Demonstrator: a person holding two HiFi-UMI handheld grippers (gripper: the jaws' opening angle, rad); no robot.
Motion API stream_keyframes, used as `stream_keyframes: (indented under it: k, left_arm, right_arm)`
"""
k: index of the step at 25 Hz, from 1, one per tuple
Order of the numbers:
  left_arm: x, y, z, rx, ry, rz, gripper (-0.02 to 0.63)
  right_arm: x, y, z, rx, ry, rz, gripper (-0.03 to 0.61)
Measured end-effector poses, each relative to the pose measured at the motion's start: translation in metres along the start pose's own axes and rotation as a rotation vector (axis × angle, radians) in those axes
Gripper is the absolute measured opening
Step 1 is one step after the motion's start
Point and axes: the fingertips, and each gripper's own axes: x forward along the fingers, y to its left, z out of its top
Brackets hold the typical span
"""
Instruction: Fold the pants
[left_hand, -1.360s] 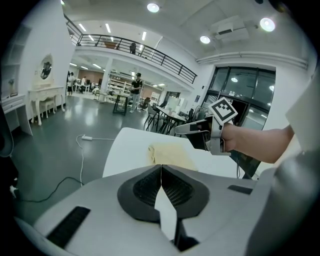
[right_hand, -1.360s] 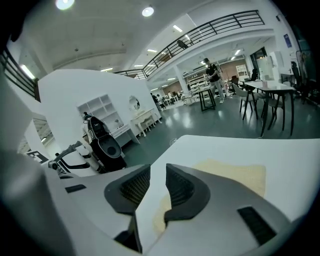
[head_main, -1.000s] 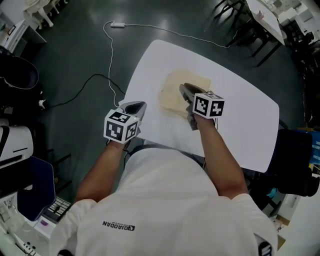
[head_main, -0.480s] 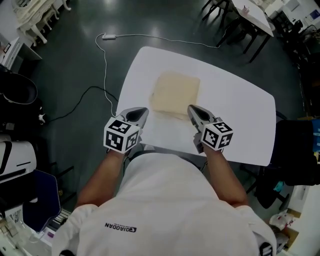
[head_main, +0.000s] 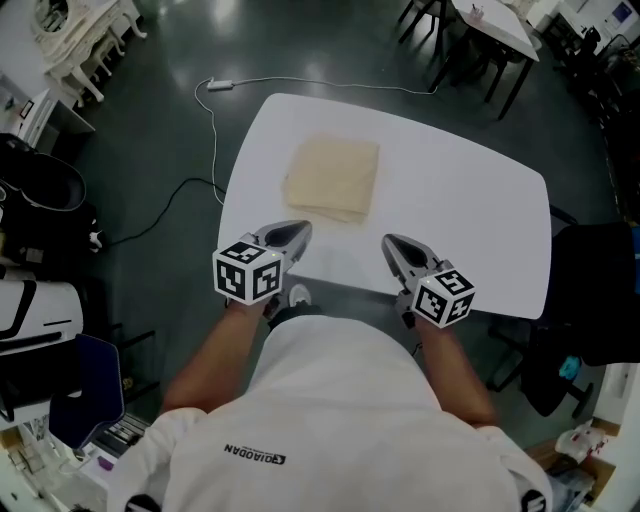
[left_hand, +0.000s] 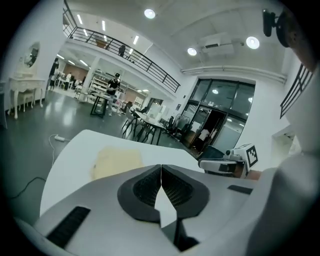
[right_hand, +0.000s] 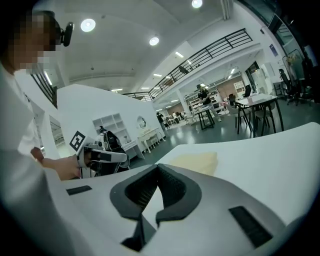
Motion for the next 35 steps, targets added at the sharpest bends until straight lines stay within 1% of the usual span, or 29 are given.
stream_keyframes:
  k: [4,8,11,15,18,21,23,28,31,35]
  left_arm:
    - [-0.006,-0.025,-0.015,0.009,-0.025,0.086,0.028]
    - [-0.036,-0.044,-0.026,0.026,-0.071,0.198,0.028]
    - [-0.062,-0.053,-0.047,0.041,-0.068,0.259,0.028]
    - [-0.097,-0.051,-0.08,-0.004,-0.035,0.293,0.028]
    - [-0.117,-0.04,-0.079,-0.005,-0.053,0.308,0.028]
    - [-0.12,-0.025,-0.068,0.013,-0.073,0.286,0.028]
    - [-0.118,-0.017,-0.062,0.051,-0.066,0.251,0.028]
    - [-0.117,0.013,-0.055,0.206,0.022,0.128,0.028]
    - [-0.127,0.043,-0.046,0.255,0.075,0.044,0.029]
    - [-0.157,0.093,-0.037,0.309,0.145,-0.041,0.029]
  right_arm:
    - [-0.053,-0.003,-0.009,-0.024,0.002,0.033,0.018]
    - [-0.083,-0.005,-0.022,-0.032,0.022,0.073,0.018]
    - [-0.083,0.003,-0.029,-0.048,0.034,0.117,0.018]
    - [-0.07,0.035,-0.038,-0.045,0.043,0.171,0.018]
    - [-0.059,0.058,-0.04,-0.067,0.051,0.191,0.018]
    - [-0.046,0.067,-0.041,-0.082,0.064,0.168,0.018]
    - [-0.036,0.07,-0.045,-0.09,0.072,0.136,0.018]
    - [0.002,0.077,-0.052,-0.078,0.069,0.0,0.018]
    - [0.035,0.085,-0.05,-0.078,0.047,-0.108,0.019]
    - [0.077,0.119,-0.05,-0.011,-0.007,-0.222,0.019]
